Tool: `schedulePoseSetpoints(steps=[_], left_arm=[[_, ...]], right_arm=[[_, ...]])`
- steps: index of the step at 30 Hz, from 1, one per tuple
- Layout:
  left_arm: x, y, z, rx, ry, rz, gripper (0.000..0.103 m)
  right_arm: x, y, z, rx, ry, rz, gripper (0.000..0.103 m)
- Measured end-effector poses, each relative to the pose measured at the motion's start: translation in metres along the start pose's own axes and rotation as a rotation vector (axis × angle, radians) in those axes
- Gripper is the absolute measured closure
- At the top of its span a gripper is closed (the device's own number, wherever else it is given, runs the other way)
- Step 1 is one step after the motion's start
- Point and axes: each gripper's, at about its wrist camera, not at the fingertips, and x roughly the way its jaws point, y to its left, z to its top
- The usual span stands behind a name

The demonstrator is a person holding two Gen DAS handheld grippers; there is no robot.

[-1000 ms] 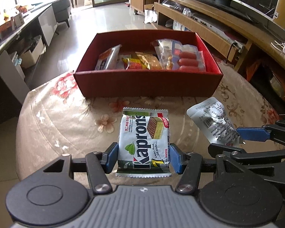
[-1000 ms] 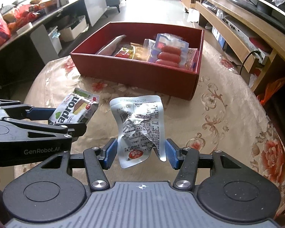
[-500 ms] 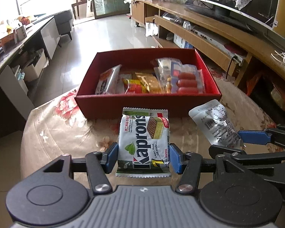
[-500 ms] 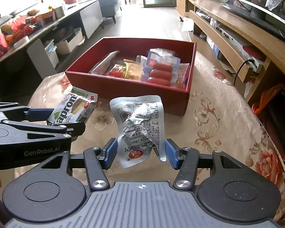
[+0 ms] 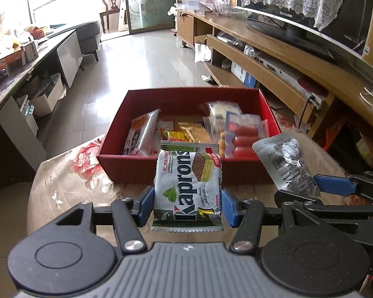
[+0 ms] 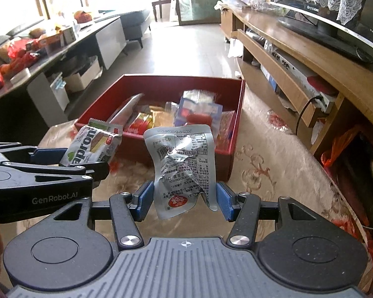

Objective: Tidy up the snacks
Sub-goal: 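Lift the Kaprons packet and silver sachet and carry them toward the red box, then lower both packets into the red box and open both grippers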

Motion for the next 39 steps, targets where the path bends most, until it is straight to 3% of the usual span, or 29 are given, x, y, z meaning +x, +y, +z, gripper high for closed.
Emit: schedulePoseSetpoints(steps=[19, 39], left_arm=[[0.029, 0.009, 0.048, -0.05, -0.034, 0.035, 0.048], [0.068, 0.009, 0.071, -0.053, -0.023, 0.071, 0.048]], right_arm=[[0.026, -0.005, 0.044, 0.011, -0.05, -0.018, 0.041], [0.059, -0.013, 0.066, 0.024, -0.04, -0.031, 0.041]])
